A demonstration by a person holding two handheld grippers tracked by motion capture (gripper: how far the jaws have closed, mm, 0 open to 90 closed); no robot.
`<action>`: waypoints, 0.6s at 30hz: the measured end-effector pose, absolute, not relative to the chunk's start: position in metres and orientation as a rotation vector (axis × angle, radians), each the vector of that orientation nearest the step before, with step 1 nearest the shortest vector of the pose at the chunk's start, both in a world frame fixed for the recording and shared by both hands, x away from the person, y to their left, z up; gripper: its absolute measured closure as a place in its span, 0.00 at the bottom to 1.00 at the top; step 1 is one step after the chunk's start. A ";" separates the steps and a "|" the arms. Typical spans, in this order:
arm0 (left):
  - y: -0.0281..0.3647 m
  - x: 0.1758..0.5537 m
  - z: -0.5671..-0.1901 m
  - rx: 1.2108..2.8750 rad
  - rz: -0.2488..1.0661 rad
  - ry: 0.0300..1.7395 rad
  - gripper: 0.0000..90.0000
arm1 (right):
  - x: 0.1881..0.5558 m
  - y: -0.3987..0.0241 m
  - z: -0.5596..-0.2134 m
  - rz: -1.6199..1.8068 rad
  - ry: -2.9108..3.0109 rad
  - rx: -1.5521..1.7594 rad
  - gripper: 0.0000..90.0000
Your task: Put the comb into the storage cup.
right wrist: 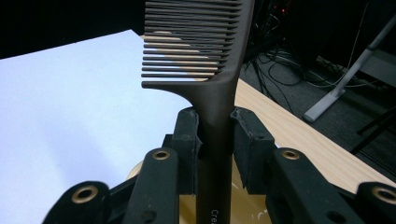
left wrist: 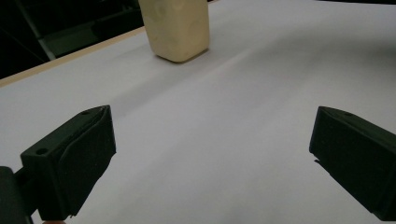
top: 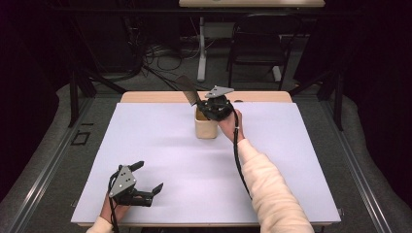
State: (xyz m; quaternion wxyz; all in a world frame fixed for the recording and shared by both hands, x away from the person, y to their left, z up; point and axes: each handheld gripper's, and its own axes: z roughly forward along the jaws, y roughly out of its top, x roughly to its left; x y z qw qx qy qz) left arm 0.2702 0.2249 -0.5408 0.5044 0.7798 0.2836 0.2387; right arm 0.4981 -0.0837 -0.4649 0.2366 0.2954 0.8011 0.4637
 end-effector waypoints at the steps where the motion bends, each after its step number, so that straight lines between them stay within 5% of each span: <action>1: 0.225 0.270 -0.541 1.882 0.577 0.685 0.00 | 0.498 -0.084 -0.465 1.270 2.198 0.811 0.80; 18: 0.225 0.271 -0.541 1.885 0.576 0.684 0.00 | 0.501 -0.083 -0.471 1.225 2.243 0.833 0.80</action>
